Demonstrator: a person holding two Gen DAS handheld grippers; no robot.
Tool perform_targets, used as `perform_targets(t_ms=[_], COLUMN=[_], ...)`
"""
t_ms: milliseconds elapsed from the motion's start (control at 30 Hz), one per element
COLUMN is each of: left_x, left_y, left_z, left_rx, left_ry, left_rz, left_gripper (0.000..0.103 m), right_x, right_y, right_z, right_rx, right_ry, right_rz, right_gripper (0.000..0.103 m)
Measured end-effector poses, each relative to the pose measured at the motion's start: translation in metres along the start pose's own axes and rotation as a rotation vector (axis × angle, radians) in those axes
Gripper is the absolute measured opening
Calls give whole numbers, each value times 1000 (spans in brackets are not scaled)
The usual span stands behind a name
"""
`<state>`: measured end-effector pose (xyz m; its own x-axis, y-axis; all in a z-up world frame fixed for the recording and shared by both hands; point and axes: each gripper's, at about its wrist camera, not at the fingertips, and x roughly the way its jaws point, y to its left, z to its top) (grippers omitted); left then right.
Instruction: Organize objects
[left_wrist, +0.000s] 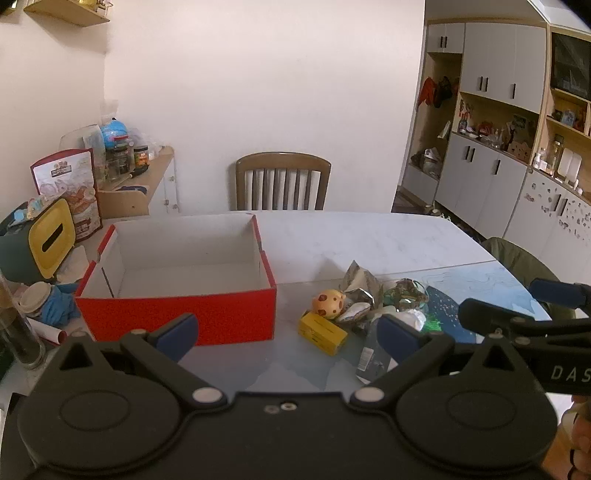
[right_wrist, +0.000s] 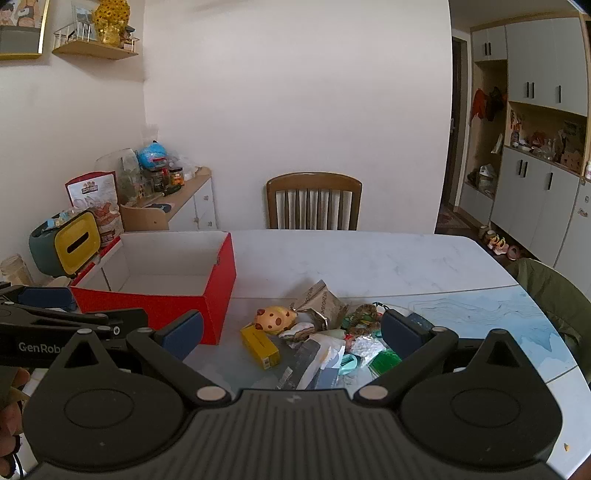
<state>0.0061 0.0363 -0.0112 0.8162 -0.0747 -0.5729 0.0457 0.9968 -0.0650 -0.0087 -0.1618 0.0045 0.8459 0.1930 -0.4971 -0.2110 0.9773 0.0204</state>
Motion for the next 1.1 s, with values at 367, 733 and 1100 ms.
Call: perform_targets(t_ms=[367,733,1100], left_x=[17,68,117], left_y=[-3,4,-2], left_z=[0,-1,-1], left_rx=[2,-100,-169], left_ry=[30,186,272], left_rz=[-25,-14,23], left_gripper=[103,103,103], right_x=[11,37,87], right_y=[-4,-30,-55], right_z=[-2,-3,-19], right_rx=[-16,-16,-125], right_ry=[19,62,138], right_rz=[1,6,84], right_gripper=[102,102,100])
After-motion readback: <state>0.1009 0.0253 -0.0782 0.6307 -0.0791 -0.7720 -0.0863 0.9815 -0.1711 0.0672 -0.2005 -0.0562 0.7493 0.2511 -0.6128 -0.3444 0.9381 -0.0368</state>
